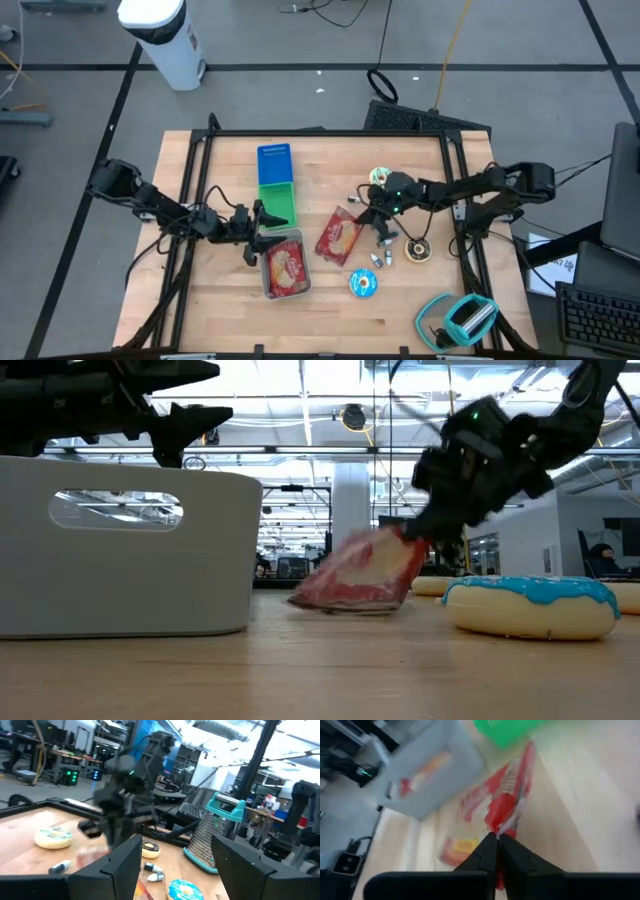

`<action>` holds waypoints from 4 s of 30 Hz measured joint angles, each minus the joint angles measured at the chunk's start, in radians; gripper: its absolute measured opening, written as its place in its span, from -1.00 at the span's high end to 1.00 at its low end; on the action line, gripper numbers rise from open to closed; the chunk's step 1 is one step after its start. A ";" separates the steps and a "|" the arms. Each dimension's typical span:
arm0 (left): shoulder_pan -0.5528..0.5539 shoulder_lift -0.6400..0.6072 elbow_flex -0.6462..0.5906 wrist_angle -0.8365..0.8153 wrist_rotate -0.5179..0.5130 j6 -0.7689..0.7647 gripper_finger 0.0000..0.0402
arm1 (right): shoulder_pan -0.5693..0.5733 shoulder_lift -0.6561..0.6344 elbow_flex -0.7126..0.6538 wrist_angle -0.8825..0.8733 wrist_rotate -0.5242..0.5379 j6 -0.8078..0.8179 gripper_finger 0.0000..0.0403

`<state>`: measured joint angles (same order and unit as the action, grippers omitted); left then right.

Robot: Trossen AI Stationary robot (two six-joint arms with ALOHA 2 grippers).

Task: Pick & Place Food Item
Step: Put the popcorn pack into the gray bin

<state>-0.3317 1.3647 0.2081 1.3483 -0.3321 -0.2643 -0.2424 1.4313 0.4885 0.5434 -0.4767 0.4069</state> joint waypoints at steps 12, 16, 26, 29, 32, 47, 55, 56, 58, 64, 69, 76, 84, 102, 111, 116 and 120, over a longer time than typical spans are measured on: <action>0.051 0.000 0.025 0.000 -0.073 -0.027 -0.20 | 0.082 -0.221 0.000 0.125 0.003 -0.363 0.99; 0.084 0.000 0.098 -0.055 -0.019 -0.003 -0.20 | 0.114 -0.230 0.000 0.128 0.002 -0.400 1.00; 0.130 0.039 0.441 -0.658 0.123 0.087 -0.20 | 0.173 -0.226 0.000 0.126 0.004 -0.428 1.00; 0.134 0.084 0.517 -0.730 0.159 0.091 -0.20 | 0.184 -0.226 0.000 0.126 0.003 -0.431 1.00; 0.135 0.143 0.569 -0.731 0.208 0.126 -0.20 | 0.192 -0.226 0.000 0.126 0.003 -0.431 1.00; 0.191 0.311 0.699 -0.733 0.228 0.157 -0.20 | 0.218 -0.226 0.000 0.126 0.008 -0.445 1.00; 0.201 0.311 0.699 -0.746 0.307 0.113 -0.19 | 0.218 -0.226 0.000 0.118 0.008 -0.446 1.00; 0.201 0.311 0.699 -0.747 0.317 0.107 -0.17 | 0.218 -0.226 0.000 0.118 0.008 -0.446 1.00; 0.200 0.311 0.699 -0.748 0.336 0.100 -0.10 | 0.218 -0.226 0.000 0.118 0.008 -0.446 1.00; 0.203 0.311 0.699 -0.749 0.357 0.102 0.31 | 0.218 -0.226 0.000 0.115 0.008 -0.446 1.00; 0.210 0.311 0.699 -0.750 0.361 0.103 0.64 | 0.218 -0.226 0.000 0.106 0.007 -0.446 1.00; 0.223 0.284 0.698 -0.763 0.392 0.108 0.97 | 0.218 -0.226 0.000 0.113 0.009 -0.405 0.96; 0.191 0.129 0.698 -0.841 0.406 0.179 0.98 | 0.218 -0.226 -0.015 0.098 0.007 -0.341 0.65; -0.198 -0.095 0.520 -0.756 -0.418 0.131 1.00 | 0.218 -0.231 -0.044 0.119 0.113 -0.372 0.04; -0.361 -0.044 0.349 -0.517 -0.824 -0.048 1.00 | 0.218 -0.231 -0.044 0.128 0.113 -0.374 0.06; -0.363 0.016 0.333 -0.511 -0.846 -0.249 1.00 | 0.218 -0.231 -0.044 0.135 0.113 -0.374 0.08; -0.355 0.064 0.334 -0.494 -0.838 -0.372 1.00 | 0.218 -0.231 -0.044 0.135 0.113 -0.374 0.09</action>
<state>-0.6866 1.4290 0.5425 0.8542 -1.1706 -0.6365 -0.0246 1.2003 0.4442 0.6785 -0.3641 0.0330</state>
